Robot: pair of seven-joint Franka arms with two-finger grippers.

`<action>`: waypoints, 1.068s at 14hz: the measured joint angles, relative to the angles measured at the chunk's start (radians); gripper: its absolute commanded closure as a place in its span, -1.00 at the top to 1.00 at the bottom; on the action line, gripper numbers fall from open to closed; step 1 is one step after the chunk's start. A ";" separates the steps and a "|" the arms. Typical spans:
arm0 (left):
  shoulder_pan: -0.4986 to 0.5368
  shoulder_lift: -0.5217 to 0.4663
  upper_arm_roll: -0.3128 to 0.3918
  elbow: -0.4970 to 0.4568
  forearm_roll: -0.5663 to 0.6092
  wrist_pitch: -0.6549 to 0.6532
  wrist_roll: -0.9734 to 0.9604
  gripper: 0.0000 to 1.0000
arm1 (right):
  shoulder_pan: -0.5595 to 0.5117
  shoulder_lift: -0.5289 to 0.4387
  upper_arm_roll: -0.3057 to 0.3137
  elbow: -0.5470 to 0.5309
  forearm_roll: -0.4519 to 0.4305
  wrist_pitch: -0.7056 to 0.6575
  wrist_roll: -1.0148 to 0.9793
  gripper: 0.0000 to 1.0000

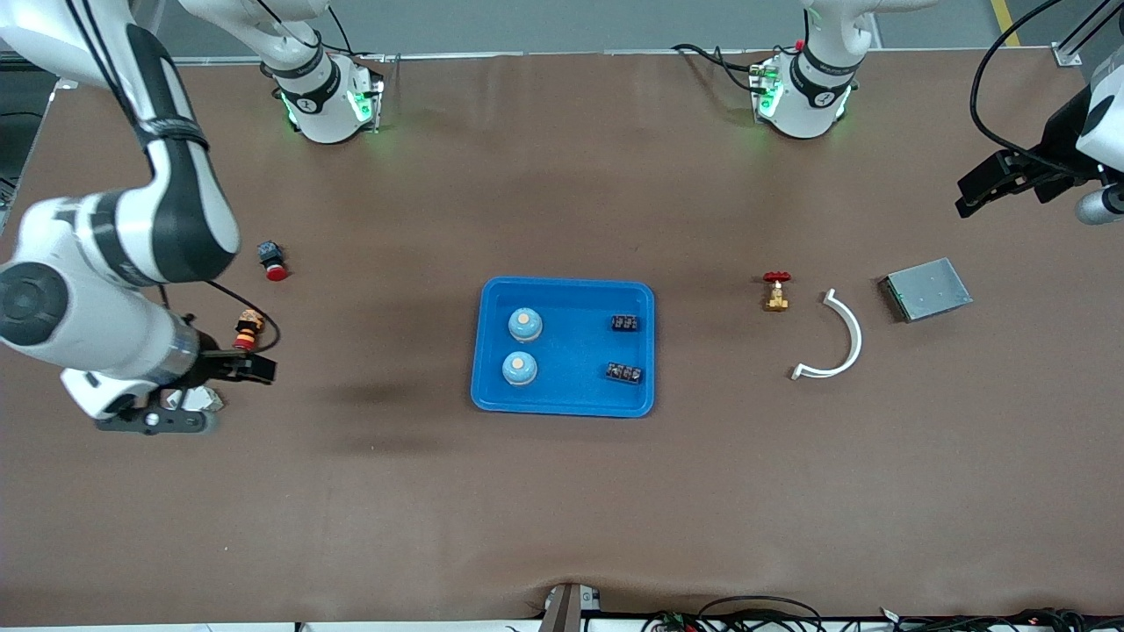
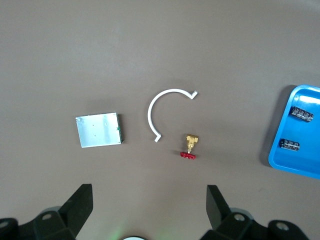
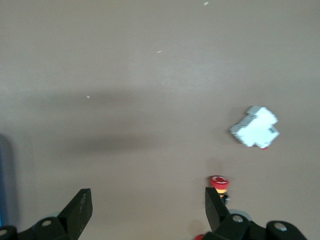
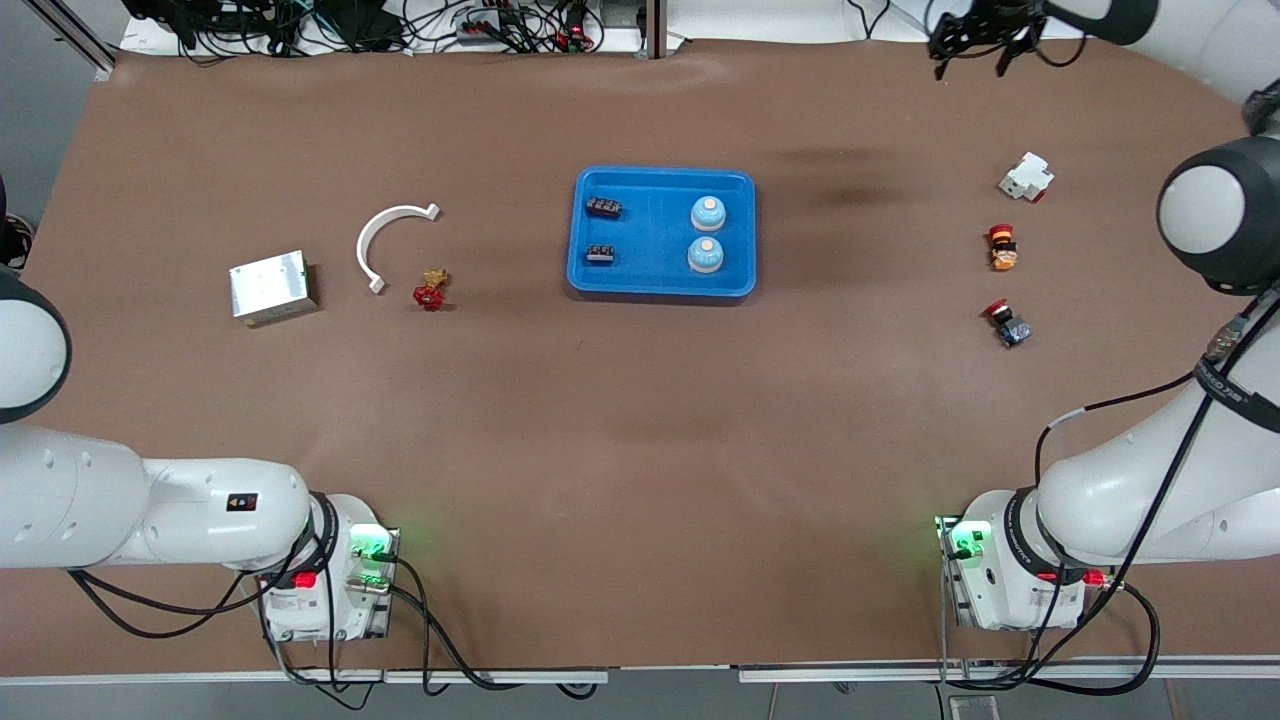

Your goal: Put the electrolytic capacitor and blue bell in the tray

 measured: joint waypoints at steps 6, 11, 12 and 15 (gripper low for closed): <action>0.001 -0.002 0.003 -0.023 0.000 0.036 0.000 1.00 | -0.040 -0.153 -0.001 -0.064 0.009 -0.037 -0.038 1.00; 0.003 -0.005 0.006 -0.023 0.000 0.036 0.002 1.00 | -0.045 -0.229 -0.049 -0.073 0.081 -0.093 -0.039 1.00; 0.003 -0.005 0.006 -0.023 0.000 0.036 0.002 1.00 | -0.046 -0.242 -0.058 -0.076 0.088 -0.097 -0.039 1.00; 0.003 -0.005 0.006 -0.013 0.000 0.040 0.003 1.00 | -0.046 -0.275 -0.082 -0.092 0.130 -0.111 -0.039 1.00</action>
